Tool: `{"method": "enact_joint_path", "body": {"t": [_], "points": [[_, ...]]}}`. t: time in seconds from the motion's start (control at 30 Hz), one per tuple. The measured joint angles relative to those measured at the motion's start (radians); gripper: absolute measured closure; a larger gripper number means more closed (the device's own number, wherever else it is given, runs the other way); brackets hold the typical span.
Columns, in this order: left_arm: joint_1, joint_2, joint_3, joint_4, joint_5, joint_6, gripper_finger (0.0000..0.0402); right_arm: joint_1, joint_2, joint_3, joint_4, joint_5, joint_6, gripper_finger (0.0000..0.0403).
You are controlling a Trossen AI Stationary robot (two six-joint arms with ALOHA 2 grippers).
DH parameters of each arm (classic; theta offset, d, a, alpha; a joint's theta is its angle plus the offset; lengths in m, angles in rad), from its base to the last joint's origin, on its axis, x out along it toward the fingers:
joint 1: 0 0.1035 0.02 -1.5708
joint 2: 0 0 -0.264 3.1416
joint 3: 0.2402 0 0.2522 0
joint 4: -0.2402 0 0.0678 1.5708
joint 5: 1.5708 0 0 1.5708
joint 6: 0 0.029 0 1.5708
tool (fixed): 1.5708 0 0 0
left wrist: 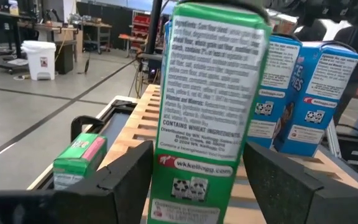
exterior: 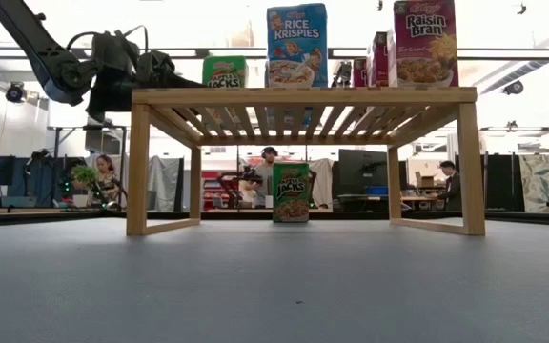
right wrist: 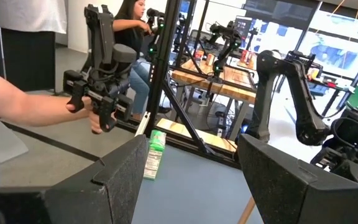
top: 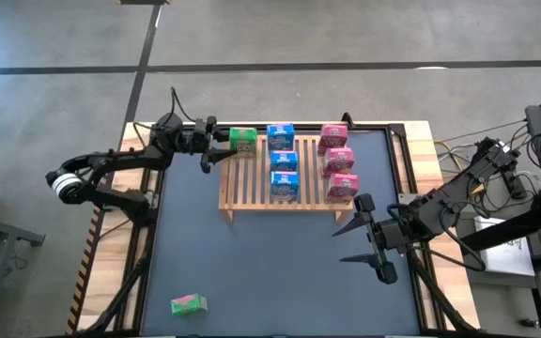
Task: Stack cereal on shelf
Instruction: Put the bottom right green cereal box on the shelf, then put the top green cereal box on the shelf
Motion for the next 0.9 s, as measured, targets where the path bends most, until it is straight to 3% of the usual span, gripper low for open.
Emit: {"method": "enact_joint_path", "body": {"t": [0.27,0.53,0.73,0.9], "points": [[0.023,-0.178,0.0,-0.277,-0.006,0.104,0.017,0.0,0.0,0.0,-0.002,0.0,-0.009,0.0161],[0.076,-0.344,0.0,-0.457,-0.082,0.195,0.017,0.0,-0.001,0.0,-0.002,0.001,-0.029,0.0161],[0.173,-0.345,0.02,-0.477,-0.115,0.201,0.017,0.0,-0.001,0.0,-0.002,0.008,-0.036,0.0161],[0.209,-0.293,0.137,-0.564,-0.073,0.211,0.017,-0.004,-0.001,0.0,0.0,0.009,-0.039,0.0161]]}}
